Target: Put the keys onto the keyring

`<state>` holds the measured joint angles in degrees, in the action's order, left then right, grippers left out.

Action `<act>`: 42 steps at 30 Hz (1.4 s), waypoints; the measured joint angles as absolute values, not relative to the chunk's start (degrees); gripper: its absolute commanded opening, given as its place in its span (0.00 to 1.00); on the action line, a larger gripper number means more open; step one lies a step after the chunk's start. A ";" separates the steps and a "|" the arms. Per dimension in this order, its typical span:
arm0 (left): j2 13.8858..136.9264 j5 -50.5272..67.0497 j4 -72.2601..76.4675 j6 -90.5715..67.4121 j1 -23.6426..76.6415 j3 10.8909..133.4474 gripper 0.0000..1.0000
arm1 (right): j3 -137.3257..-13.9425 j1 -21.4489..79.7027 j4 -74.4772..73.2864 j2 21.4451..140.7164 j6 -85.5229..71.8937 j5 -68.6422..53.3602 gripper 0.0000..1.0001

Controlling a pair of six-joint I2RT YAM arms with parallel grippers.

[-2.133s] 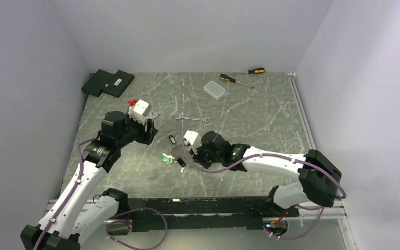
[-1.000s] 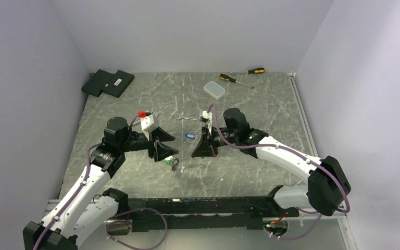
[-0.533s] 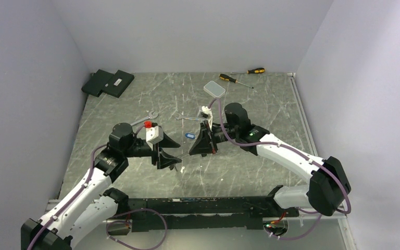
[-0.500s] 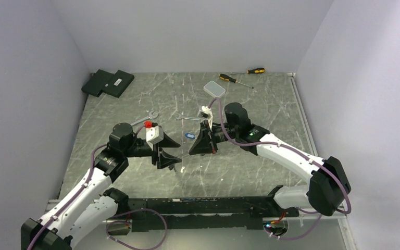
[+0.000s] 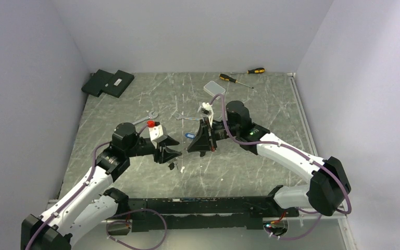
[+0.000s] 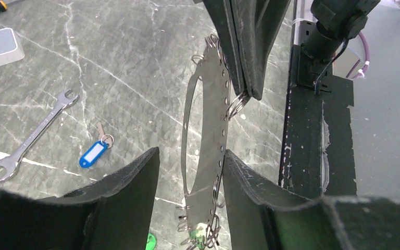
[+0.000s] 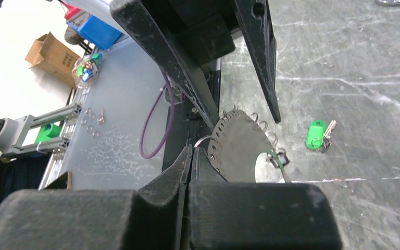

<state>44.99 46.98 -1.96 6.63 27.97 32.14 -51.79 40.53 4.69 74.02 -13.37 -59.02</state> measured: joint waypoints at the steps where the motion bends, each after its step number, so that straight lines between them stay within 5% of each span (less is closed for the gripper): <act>1: 45.25 46.59 -1.98 6.70 28.12 32.14 0.51 | -51.79 40.56 5.63 74.02 -14.00 -59.02 0.00; 6: 46.02 45.52 -1.91 6.90 28.69 32.14 0.39 | -51.79 40.69 9.21 74.02 -16.14 -59.00 0.00; 12: 46.76 45.78 -1.48 6.94 29.26 32.16 0.00 | -51.77 40.75 11.35 74.02 -17.15 -57.87 0.00; 40: 46.92 41.85 -2.98 6.85 28.97 32.56 0.00 | -49.52 47.97 17.87 73.82 -20.43 -34.89 0.00; 42: 46.98 41.25 -3.55 6.83 28.97 32.73 0.06 | -49.58 48.29 17.82 74.15 -20.23 -33.91 0.00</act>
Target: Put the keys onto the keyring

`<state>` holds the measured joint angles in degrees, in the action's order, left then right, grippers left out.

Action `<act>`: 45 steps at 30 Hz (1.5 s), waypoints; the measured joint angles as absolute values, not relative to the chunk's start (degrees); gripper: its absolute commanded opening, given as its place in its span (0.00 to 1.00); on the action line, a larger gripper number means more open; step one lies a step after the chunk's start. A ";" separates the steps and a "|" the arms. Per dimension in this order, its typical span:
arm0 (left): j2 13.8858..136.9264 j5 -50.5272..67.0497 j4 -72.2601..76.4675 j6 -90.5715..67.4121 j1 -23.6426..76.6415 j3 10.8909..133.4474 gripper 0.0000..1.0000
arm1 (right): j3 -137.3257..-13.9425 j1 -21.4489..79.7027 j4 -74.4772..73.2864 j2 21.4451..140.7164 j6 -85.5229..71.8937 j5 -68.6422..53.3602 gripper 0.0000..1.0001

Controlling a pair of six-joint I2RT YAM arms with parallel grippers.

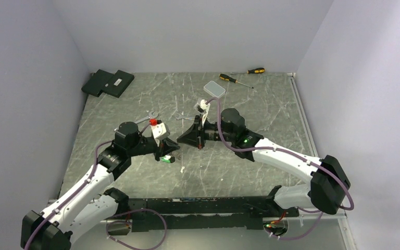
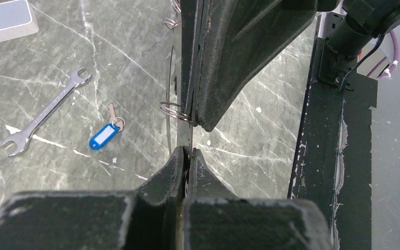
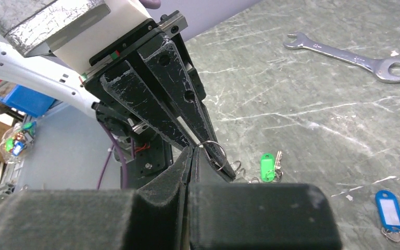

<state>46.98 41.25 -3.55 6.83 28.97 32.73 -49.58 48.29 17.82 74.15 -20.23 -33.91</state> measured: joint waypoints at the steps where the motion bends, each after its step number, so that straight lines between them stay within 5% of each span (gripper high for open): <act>1: 46.98 41.06 -3.92 6.83 28.97 32.82 0.13 | -49.58 48.42 17.72 74.17 -20.05 -33.41 0.00; 6: 46.96 40.93 -5.37 7.57 28.97 33.67 0.42 | -49.58 48.49 17.04 74.13 -18.20 -32.69 0.00; 9: 46.17 41.54 -5.82 8.58 28.97 34.20 0.49 | -49.52 48.36 16.23 74.11 -16.73 -32.93 0.00; 25: 39.77 45.01 -11.20 15.88 28.97 35.18 0.34 | -47.64 41.50 18.04 74.04 -16.19 -52.82 0.00; 36: 40.03 48.82 -5.13 15.81 28.97 35.16 0.40 | -48.88 41.50 18.94 76.47 -17.39 -61.78 0.00; 45: 43.35 55.40 -4.25 15.73 28.97 35.16 0.35 | -50.54 41.50 20.34 77.17 -18.39 -65.21 0.00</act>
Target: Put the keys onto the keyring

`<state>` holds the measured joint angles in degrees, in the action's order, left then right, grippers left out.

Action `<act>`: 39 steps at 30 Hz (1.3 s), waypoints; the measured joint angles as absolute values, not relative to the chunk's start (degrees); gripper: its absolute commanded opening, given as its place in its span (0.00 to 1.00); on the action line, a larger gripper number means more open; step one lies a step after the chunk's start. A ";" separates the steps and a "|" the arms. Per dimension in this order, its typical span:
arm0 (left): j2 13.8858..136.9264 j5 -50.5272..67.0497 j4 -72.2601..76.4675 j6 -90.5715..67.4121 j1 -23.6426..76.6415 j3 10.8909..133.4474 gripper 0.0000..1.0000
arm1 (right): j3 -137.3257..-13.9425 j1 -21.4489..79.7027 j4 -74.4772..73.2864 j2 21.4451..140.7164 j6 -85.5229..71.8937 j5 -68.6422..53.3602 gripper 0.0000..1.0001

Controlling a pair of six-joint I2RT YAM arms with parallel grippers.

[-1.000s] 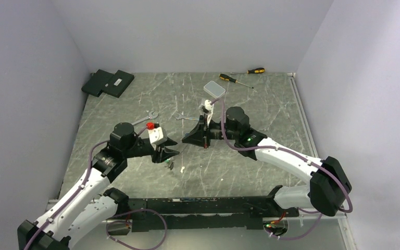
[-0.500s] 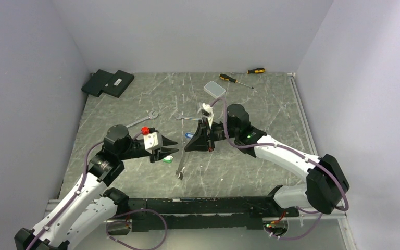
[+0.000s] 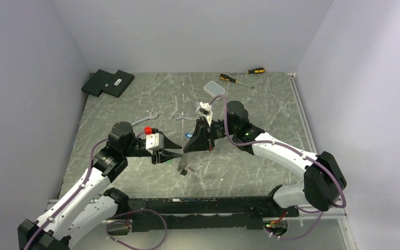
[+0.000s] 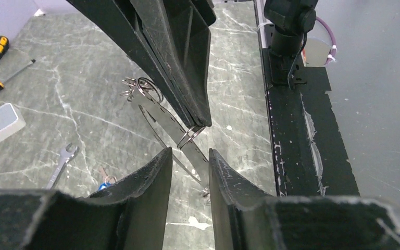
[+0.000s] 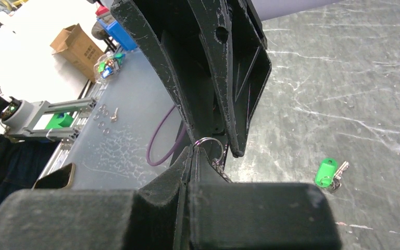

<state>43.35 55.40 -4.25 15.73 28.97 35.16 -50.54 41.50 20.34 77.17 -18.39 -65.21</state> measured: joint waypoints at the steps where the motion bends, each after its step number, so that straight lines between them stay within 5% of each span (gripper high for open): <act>1: 43.40 55.70 -3.75 15.40 28.97 35.16 0.35 | -50.72 41.50 20.69 77.28 -18.52 -65.45 0.00; 6: 43.51 57.25 -0.14 13.76 28.97 35.16 0.32 | -51.03 41.50 21.96 77.95 -19.25 -66.74 0.00; 11: 43.86 58.17 1.08 13.02 28.97 35.16 0.13 | -51.18 41.50 22.61 78.81 -20.10 -67.92 0.00; 18: 43.72 58.67 0.71 13.74 28.97 35.16 0.00 | -51.90 41.28 22.61 78.85 -20.58 -68.88 0.00; 23: 43.72 58.35 -1.76 14.33 29.10 35.16 0.00 | -53.23 41.28 22.63 78.85 -20.58 -69.19 0.00; 29: 45.54 55.70 -7.42 14.28 29.12 37.60 0.00 | -54.48 41.34 18.65 78.85 -18.04 -68.29 0.41; 39: 51.07 48.90 -19.77 16.40 29.10 45.74 0.00 | -56.29 42.19 -3.64 74.74 -2.96 -52.77 0.41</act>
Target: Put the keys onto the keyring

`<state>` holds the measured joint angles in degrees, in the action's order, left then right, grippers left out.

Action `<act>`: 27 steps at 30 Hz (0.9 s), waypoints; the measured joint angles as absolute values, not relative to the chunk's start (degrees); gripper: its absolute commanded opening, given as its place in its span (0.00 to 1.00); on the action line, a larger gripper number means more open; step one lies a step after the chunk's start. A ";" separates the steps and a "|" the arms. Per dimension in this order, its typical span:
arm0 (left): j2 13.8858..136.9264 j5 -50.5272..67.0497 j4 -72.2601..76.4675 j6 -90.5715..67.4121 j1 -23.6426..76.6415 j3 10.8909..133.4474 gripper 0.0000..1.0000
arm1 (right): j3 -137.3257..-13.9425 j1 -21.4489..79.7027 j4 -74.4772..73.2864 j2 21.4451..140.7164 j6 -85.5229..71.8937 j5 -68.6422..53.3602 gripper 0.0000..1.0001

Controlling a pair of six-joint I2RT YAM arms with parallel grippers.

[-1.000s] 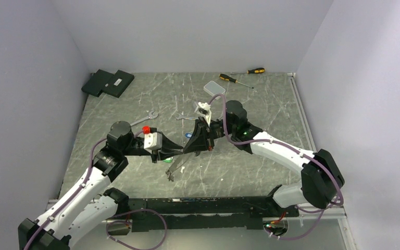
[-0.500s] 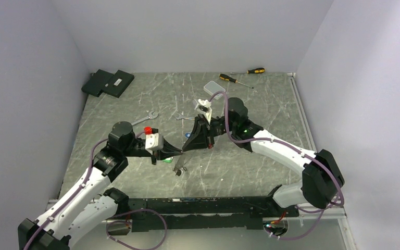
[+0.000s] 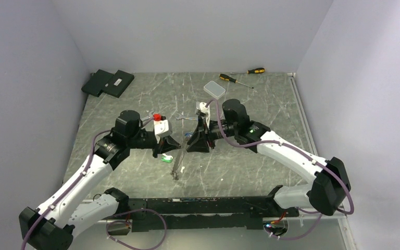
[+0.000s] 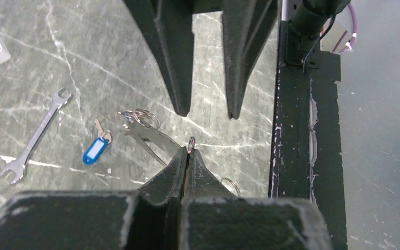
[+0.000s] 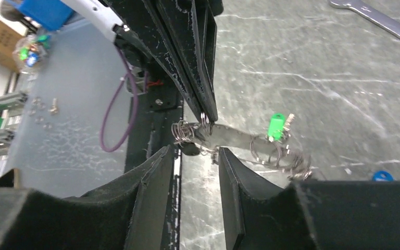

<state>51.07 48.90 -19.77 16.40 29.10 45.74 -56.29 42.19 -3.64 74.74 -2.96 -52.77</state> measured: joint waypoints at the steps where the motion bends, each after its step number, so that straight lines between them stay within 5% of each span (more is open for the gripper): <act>1: 51.51 48.36 -20.75 16.62 29.10 46.33 0.00 | -56.29 42.41 -4.56 74.30 -2.15 -51.51 0.40; 27: 62.35 36.14 -42.81 20.56 33.32 61.10 0.00 | -62.63 47.86 -10.70 80.51 7.57 -41.25 0.28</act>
<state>62.35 36.14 -42.81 20.56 33.32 61.10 -62.63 47.86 -10.70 80.51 7.57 -41.25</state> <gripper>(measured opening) 0.013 0.309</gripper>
